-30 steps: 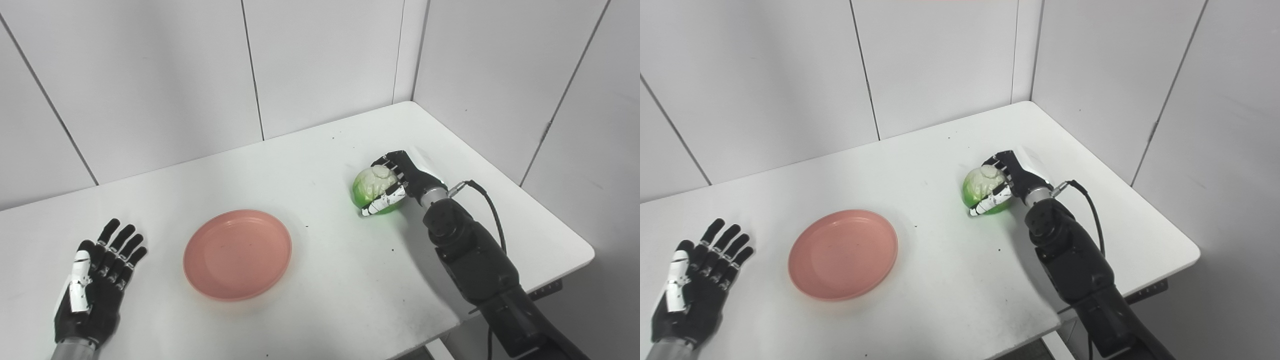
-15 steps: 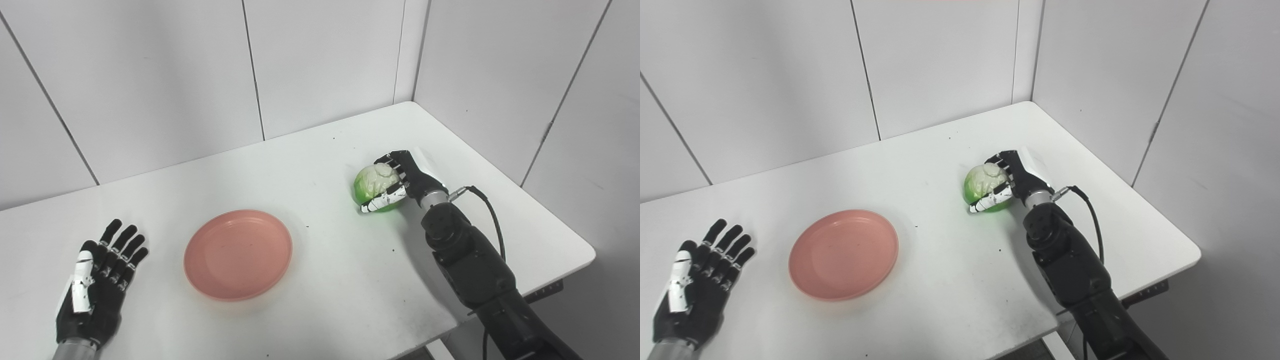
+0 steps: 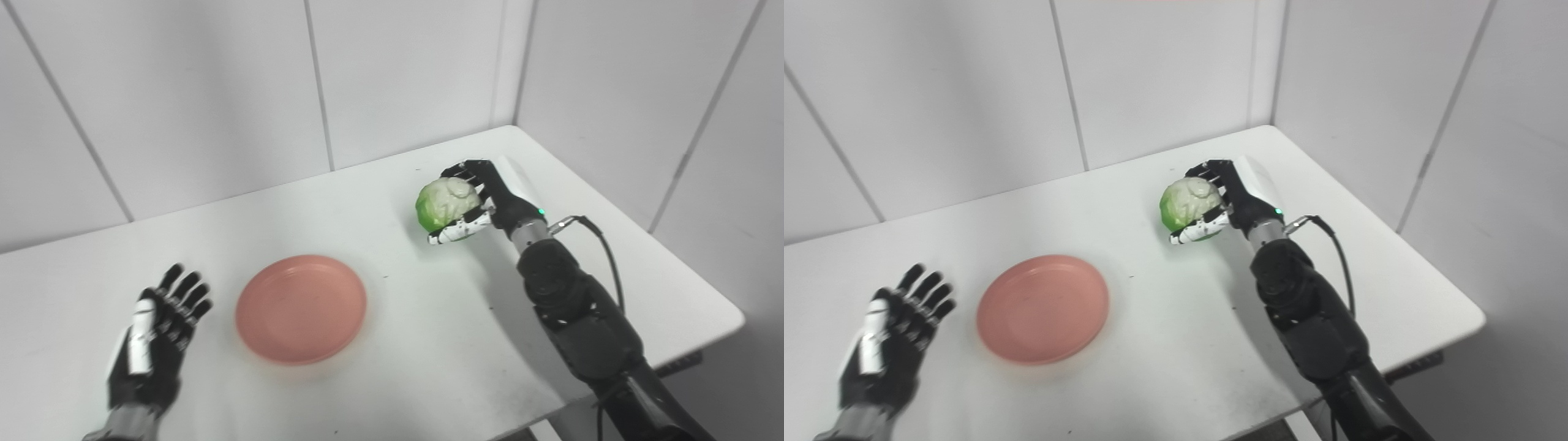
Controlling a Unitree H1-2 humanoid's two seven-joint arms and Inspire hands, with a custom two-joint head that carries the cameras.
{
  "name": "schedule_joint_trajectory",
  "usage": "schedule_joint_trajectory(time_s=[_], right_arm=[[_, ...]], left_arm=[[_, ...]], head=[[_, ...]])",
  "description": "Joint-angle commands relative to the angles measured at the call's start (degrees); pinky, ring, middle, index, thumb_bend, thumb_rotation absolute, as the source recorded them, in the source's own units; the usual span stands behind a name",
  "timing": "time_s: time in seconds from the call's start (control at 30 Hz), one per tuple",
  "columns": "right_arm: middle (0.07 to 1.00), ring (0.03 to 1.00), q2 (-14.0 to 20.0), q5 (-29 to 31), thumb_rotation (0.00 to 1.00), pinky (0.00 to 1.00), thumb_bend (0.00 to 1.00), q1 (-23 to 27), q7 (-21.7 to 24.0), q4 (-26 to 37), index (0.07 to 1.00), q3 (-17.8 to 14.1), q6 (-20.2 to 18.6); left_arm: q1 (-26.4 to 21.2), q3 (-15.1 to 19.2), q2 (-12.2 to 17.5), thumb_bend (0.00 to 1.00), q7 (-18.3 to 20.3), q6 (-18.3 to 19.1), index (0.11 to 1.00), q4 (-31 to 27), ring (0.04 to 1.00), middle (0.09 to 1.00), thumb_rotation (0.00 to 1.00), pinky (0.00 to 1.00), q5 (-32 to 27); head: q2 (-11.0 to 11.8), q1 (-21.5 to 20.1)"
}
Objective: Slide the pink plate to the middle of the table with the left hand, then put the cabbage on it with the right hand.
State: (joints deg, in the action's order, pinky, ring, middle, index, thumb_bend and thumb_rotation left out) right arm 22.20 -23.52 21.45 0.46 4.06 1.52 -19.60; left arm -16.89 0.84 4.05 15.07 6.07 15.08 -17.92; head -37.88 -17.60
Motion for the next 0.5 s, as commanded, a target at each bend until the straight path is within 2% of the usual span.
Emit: schedule_joint_trajectory(time_s=[0.0,0.3,0.47], right_arm=[[0.482,0.387,0.03,-0.16,0.0,0.36,0.51,4.01,0.66,2.9,0.552,0.91,2.77],[0.48,0.397,-3.13,0.73,0.0,0.37,0.51,8.29,3.68,1.96,0.539,5.88,5.41],[0.484,0.398,-5.03,1.27,0.0,0.38,0.51,9.73,4.82,-0.39,0.536,7.63,7.58]], left_arm=[[2.11,-1.22,-1.36,0.44,-2.02,4.69,0.899,0.82,0.904,0.907,1.0,0.91,2.08],[2.4,-3.26,-5.6,0.42,-5.76,4.83,0.906,-0.79,0.899,0.907,1.0,0.89,5.7],[2.23,-3.94,-7.16,0.42,-7.12,5.66,0.902,-1.3,0.9,0.908,1.0,0.9,7.22]], head=[[-0.01,1.84],[-0.74,11.09],[-1.24,13.85]])
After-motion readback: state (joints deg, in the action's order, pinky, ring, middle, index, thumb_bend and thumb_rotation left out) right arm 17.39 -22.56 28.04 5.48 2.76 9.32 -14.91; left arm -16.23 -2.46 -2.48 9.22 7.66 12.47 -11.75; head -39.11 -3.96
